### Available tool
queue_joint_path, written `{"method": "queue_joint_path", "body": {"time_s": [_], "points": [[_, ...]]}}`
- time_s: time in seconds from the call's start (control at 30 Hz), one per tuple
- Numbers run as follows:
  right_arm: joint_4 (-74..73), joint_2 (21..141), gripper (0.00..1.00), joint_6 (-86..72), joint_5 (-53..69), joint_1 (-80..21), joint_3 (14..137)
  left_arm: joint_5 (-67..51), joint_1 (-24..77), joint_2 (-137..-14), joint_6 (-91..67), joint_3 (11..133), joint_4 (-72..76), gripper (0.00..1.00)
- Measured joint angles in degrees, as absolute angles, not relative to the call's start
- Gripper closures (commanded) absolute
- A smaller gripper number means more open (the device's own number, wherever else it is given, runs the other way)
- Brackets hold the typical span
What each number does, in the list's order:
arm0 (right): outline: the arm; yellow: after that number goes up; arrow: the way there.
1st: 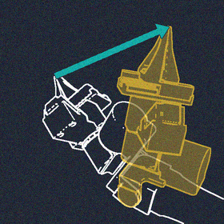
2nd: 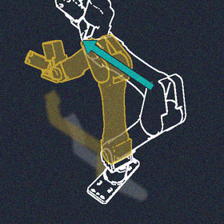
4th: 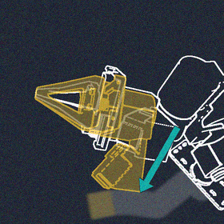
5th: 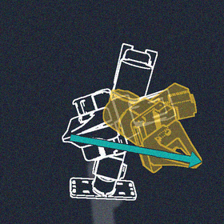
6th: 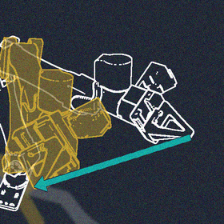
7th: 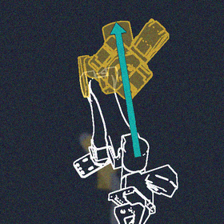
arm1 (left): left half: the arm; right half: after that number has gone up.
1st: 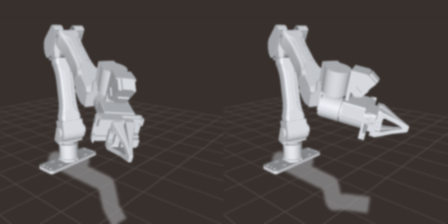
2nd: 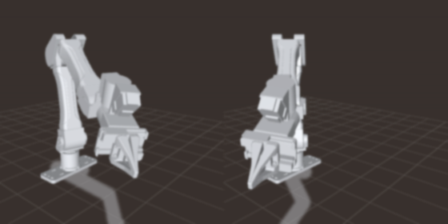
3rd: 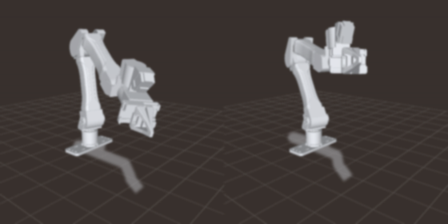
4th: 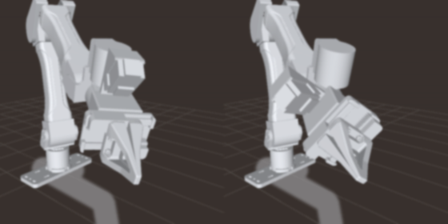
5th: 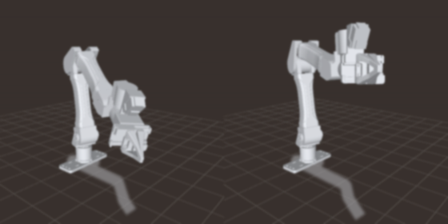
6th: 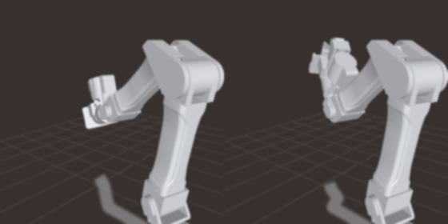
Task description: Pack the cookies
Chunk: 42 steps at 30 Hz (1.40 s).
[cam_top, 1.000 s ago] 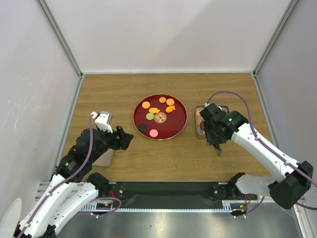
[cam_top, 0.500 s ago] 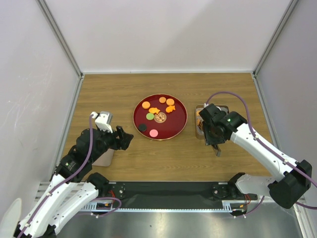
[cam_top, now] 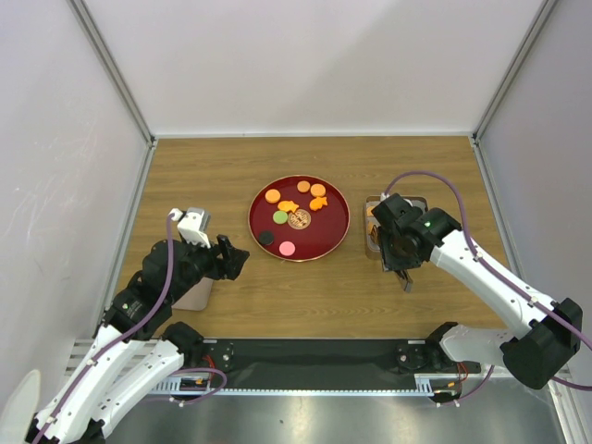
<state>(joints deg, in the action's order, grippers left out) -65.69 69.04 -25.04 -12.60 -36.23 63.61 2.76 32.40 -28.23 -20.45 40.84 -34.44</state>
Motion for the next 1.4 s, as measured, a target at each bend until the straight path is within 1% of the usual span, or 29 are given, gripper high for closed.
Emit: {"method": "queue_joint_path", "body": {"time_s": [0.83,1.4], "points": [[-65.6,69.0,0.52,-25.0,-12.4,-36.1,63.0,2.8,32.4,-28.2,-20.4,40.8,-34.4,0.24],[-65.7,69.1,0.52,-24.8,-12.3,-35.8,64.4,2.8,32.4,-28.2,-20.4,40.8,-34.4,0.24]]}}
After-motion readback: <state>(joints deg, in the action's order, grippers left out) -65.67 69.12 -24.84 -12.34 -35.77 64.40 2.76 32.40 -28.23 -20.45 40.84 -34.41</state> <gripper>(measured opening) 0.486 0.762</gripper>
